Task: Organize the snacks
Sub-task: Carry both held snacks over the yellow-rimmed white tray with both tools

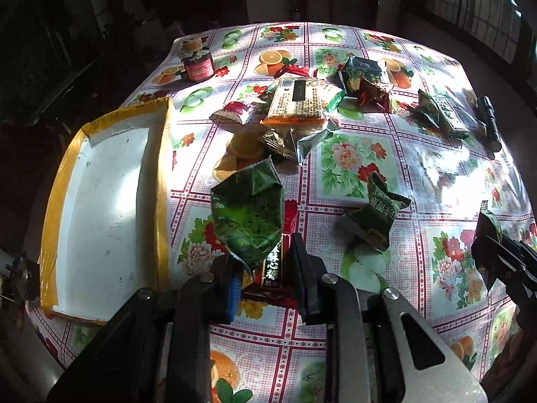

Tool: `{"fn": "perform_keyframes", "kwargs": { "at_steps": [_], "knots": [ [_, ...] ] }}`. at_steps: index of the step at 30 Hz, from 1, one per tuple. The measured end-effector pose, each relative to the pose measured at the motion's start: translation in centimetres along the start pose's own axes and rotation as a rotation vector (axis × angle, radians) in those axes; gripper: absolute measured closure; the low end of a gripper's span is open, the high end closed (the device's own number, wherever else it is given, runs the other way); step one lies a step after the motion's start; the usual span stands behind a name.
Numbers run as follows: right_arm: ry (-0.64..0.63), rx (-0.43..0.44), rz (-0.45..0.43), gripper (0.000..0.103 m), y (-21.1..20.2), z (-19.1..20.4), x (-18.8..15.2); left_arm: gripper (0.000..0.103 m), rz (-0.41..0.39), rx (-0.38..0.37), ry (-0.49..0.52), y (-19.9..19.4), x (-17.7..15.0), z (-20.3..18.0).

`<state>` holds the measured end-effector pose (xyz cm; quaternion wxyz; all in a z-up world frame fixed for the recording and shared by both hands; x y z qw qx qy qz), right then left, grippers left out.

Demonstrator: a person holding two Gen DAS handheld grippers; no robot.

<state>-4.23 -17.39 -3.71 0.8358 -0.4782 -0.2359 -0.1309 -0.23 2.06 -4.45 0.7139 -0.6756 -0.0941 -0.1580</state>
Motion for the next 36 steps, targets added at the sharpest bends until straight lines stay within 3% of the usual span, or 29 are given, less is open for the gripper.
{"fn": "perform_keyframes", "kwargs": {
  "at_steps": [36],
  "knots": [
    [-0.147,0.073,0.080,0.067,4.4,8.6,-0.9,0.075,-0.057,0.014,-0.119,-2.7,-2.4,6.3]
  ]
}}
Point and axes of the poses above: each gripper's, at about its wrist camera, not at the fingertips, and y roughly the way its jaws point, z to its left, x to its top, the point moved 6 cm from there along y, roughly the way its jaws point, and after that the axes turned 13 degrees about z, right-handed, at the moved point
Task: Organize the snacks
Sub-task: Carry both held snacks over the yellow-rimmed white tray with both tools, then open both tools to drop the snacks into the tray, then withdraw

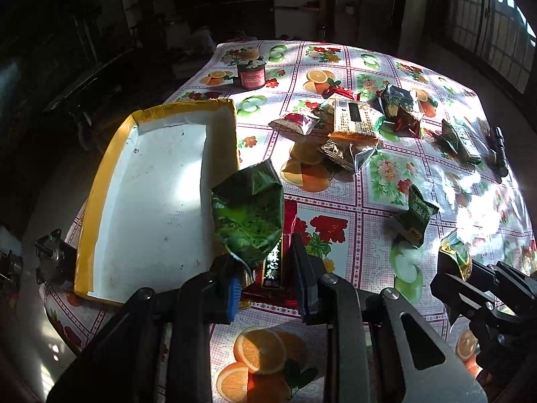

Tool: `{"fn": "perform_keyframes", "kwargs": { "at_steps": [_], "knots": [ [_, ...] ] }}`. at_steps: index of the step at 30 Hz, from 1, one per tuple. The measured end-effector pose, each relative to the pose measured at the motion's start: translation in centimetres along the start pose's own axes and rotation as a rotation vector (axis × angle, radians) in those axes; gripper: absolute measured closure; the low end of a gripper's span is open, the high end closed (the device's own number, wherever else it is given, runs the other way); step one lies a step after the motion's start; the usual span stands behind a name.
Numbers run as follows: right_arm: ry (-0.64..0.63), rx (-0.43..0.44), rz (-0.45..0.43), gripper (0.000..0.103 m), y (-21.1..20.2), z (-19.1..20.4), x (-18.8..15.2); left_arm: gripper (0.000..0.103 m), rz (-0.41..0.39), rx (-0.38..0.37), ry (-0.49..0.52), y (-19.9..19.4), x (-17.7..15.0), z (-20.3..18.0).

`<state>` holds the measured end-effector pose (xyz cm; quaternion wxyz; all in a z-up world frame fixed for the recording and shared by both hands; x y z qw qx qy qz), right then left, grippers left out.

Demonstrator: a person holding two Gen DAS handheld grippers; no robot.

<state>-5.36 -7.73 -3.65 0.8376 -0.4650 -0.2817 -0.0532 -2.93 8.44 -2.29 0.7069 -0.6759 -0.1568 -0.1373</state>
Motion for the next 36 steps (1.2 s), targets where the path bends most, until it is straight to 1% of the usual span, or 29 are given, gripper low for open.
{"fn": "perform_keyframes", "kwargs": {
  "at_steps": [5,12,19,22,24,26,29,34,36],
  "knots": [
    [-0.047,0.024,0.017,0.067,1.4,2.2,1.0,0.075,0.000,0.006,-0.042,-0.1,0.0,2.4],
    [-0.138,0.081,0.036,0.067,4.1,6.8,3.4,0.075,0.010,0.006,-0.157,0.1,0.7,8.4],
    [-0.246,0.111,0.106,0.067,8.8,11.9,5.4,0.075,0.047,-0.008,-0.248,1.5,0.9,13.1],
    [-0.284,0.089,0.167,0.067,11.4,13.1,5.4,0.075,0.064,-0.006,-0.263,2.3,0.9,14.1],
    [-0.309,0.057,0.197,0.067,12.8,13.5,5.2,0.075,0.083,-0.014,-0.272,3.2,0.9,14.5],
    [-0.325,0.042,0.223,0.067,13.8,13.6,5.0,0.075,0.097,-0.011,-0.275,3.9,0.8,15.0],
    [-0.356,0.004,0.249,0.067,15.0,13.8,4.7,0.075,0.117,-0.010,-0.276,4.8,0.7,15.2],
    [-0.378,-0.034,0.280,0.067,16.1,13.5,4.5,0.075,0.138,-0.007,-0.271,5.9,0.6,15.1],
    [-0.375,-0.035,0.290,0.067,16.5,13.4,4.5,0.075,0.144,-0.005,-0.269,6.2,0.6,15.0]
  ]
}}
Point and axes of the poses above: each gripper's, at about its wrist camera, not at the fingertips, and y roughly the way its jaws point, z to its left, x to its top, the point moved 6 cm from there along y, roughly the way its jaws point, and after that the axes turned 13 degrees about z, right-handed, at the moved point
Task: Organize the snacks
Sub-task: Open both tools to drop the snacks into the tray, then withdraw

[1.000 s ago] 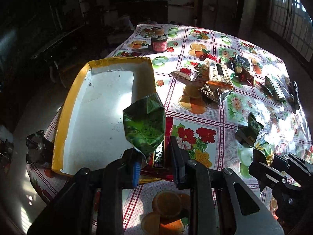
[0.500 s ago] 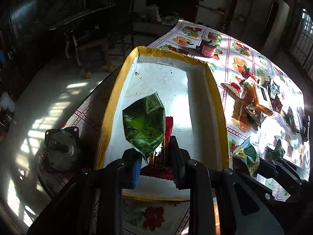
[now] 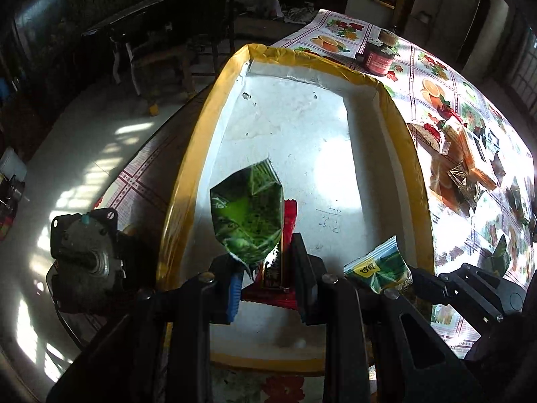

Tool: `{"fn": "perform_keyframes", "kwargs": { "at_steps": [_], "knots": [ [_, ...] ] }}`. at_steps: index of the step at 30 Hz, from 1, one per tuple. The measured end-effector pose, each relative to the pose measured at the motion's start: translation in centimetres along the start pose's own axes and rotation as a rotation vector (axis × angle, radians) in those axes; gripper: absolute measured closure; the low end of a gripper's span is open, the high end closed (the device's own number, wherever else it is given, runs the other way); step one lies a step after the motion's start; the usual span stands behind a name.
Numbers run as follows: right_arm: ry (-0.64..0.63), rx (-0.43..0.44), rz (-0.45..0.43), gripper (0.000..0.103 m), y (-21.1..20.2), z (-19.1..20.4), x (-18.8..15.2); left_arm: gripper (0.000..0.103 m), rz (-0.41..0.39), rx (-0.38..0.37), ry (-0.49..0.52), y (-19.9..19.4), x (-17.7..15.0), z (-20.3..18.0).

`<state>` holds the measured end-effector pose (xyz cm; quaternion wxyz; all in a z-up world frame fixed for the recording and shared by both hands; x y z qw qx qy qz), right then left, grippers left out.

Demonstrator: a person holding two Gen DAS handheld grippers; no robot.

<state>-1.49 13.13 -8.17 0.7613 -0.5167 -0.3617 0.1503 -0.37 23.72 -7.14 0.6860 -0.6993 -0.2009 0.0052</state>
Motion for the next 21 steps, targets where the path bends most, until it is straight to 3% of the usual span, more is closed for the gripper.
{"fn": "perform_keyframes", "kwargs": {
  "at_steps": [10,12,16,21],
  "knots": [
    [-0.011,-0.010,0.000,0.064,0.0,0.1,0.3,0.072,0.016,0.021,0.003,0.7,0.0,-0.2],
    [-0.010,-0.015,-0.014,0.061,-0.6,0.1,0.1,0.068,0.004,0.028,0.000,0.1,0.1,-0.1],
    [0.002,-0.016,-0.064,0.056,-2.9,-0.5,-1.1,0.048,-0.052,0.024,0.006,-1.6,0.2,-0.5],
    [0.089,-0.023,-0.124,0.055,-5.9,-3.3,-4.2,0.043,-0.086,0.028,0.030,-3.1,-0.1,-1.8]
  ]
}}
Point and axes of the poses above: each gripper's, at about its wrist camera, not at the fingertips, and y roughly the way its jaws point, z to its left, x to its top, the point moved 6 cm from there along y, roughly the way its jaws point, and after that the axes turned 13 degrees about z, right-handed, at the moved point
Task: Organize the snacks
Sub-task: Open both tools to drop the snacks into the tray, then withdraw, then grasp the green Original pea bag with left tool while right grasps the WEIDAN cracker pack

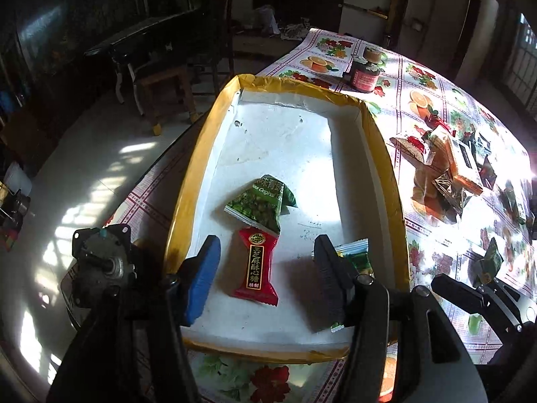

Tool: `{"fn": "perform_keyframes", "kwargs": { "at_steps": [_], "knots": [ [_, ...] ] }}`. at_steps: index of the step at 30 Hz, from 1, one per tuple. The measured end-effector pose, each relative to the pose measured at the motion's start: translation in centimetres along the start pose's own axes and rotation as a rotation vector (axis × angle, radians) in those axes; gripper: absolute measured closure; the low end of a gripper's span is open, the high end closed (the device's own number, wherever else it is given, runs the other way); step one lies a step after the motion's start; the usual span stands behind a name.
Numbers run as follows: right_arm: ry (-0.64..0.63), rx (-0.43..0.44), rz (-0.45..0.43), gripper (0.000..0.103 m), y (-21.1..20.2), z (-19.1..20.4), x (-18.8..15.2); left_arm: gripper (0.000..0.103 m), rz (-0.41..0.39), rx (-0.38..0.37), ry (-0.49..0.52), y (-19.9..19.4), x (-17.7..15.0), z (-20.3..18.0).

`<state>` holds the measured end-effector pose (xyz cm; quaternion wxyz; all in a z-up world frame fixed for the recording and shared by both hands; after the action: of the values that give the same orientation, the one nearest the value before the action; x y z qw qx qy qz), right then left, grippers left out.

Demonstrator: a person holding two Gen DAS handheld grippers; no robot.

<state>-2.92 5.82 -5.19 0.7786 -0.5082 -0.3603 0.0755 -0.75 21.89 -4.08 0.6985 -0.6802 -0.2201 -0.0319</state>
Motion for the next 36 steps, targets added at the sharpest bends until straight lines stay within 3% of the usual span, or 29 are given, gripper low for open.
{"fn": "perform_keyframes", "kwargs": {
  "at_steps": [11,18,30,36],
  "knots": [
    [0.307,-0.069,-0.069,0.055,-5.2,-10.5,-7.3,0.038,-0.016,-0.020,0.094,-1.4,-1.3,-5.2],
    [0.407,-0.112,-0.103,0.055,-7.4,-14.3,-10.6,0.034,-0.003,-0.053,0.196,-1.8,-2.7,-10.1],
    [0.495,-0.142,-0.140,0.053,-9.6,-18.4,-12.6,0.029,0.027,-0.124,0.392,-1.9,-5.2,-19.0],
    [0.504,-0.140,-0.175,0.052,-10.7,-19.7,-11.0,0.026,0.034,-0.155,0.472,-1.1,-5.6,-22.6]
  ]
}}
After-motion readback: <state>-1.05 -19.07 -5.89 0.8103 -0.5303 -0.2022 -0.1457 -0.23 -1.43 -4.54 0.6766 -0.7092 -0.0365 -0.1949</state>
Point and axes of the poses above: each gripper's, at about its wrist camera, not at the fingertips, and y roughly the way its jaws point, z to its left, x to its top, the point moved 6 cm from there along y, roughly the way its jaws point, and after that the axes turned 13 degrees about z, right-handed, at the moved point
